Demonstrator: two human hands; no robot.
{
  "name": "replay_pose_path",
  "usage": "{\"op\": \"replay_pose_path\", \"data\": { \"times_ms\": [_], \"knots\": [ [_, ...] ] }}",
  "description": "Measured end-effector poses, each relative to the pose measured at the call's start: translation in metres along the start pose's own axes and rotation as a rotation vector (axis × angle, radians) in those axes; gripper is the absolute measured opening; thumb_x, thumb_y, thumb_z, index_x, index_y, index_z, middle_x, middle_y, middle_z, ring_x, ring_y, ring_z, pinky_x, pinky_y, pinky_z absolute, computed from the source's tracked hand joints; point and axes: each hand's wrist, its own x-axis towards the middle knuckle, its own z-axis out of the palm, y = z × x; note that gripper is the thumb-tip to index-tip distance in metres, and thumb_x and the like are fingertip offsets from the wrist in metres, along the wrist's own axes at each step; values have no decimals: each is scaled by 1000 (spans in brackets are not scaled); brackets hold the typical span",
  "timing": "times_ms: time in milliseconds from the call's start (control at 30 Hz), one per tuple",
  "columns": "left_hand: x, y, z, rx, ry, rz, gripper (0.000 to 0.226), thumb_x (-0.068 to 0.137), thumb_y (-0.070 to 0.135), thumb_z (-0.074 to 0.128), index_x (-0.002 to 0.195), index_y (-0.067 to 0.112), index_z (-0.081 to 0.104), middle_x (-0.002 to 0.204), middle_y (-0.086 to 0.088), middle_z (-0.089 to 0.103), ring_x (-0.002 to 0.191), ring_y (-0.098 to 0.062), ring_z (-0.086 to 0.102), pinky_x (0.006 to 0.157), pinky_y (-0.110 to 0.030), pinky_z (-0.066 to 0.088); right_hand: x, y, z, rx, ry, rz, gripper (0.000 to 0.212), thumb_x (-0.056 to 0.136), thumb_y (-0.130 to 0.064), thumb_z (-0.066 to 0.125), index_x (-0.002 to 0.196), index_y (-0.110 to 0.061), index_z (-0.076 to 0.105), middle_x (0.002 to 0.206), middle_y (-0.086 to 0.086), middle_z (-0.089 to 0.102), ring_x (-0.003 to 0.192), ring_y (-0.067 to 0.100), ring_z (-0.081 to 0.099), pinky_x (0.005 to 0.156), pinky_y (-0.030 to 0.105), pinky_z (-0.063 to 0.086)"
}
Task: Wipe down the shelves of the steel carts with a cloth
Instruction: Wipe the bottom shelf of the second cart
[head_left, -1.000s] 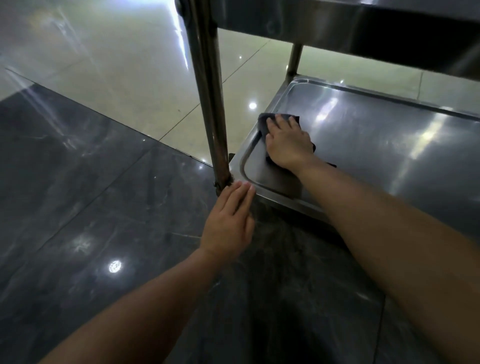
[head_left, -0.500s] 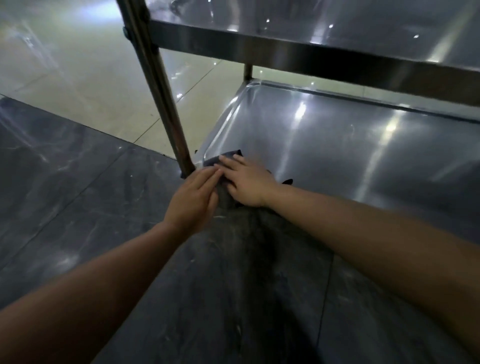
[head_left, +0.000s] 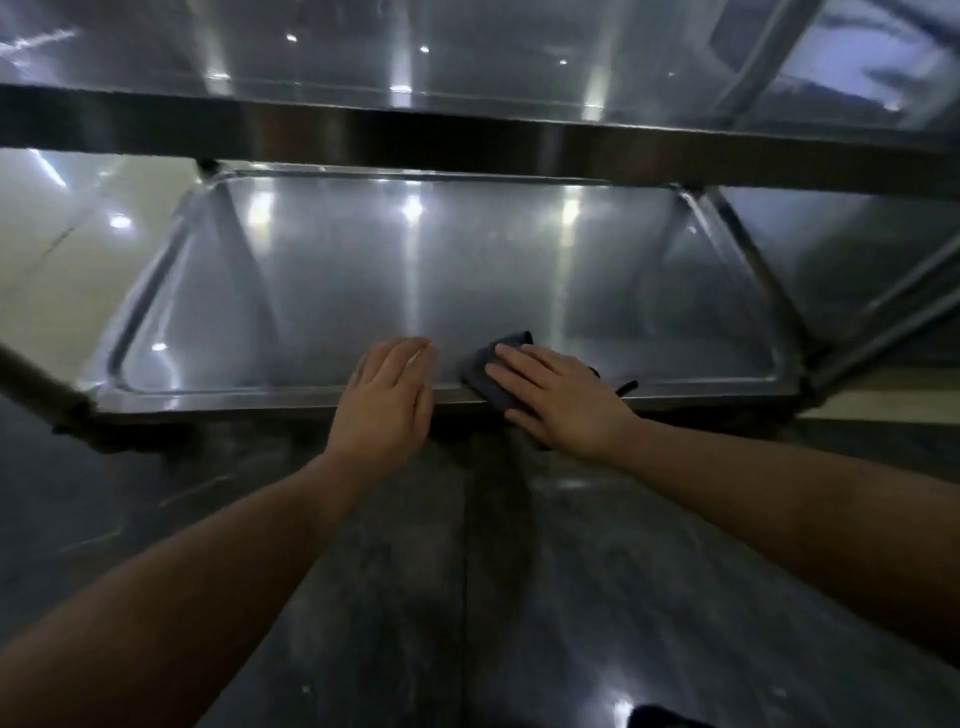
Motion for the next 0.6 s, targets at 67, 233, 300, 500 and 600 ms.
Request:
{"op": "replay_pose_path", "data": {
  "times_ms": [67,233,300,500,600],
  "knots": [
    [9,27,26,-26,14,94,45,100,25,43,135,3,61,138,-17,59,129,-35,50,116,-46,31,-34,32,3,-24,-7,93,62,101,-55,38,154,-23,34,161,5,33,140,33,42,104,53,45],
    [41,109,79,-86,4,426,43,97,21,48,129,-1,65,131,-19,63,121,-39,57,113,-53,39,-114,110,0,-101,-31,403,64,96,-47,51,150,-14,42,155,13,43,128,40,52,101,54,48],
    [56,143,92,-81,-45,561,45,97,25,47,132,2,64,135,-16,62,126,-36,54,117,-51,34,-138,138,1,-133,-119,522,68,96,-46,54,154,-17,34,159,11,36,130,40,49,104,53,45],
    [100,210,92,39,-216,712,46,96,28,45,125,2,68,127,-15,66,119,-36,58,113,-47,35,-166,153,-62,-129,-313,766,44,99,-27,52,141,-26,38,148,4,40,125,38,46,96,49,41],
    [98,253,49,66,-428,631,48,97,30,36,117,4,71,121,-15,66,115,-34,57,109,-46,37,-165,114,-122,-11,-306,781,42,99,-19,48,141,-22,43,142,6,46,125,39,48,97,50,41]
  ]
}}
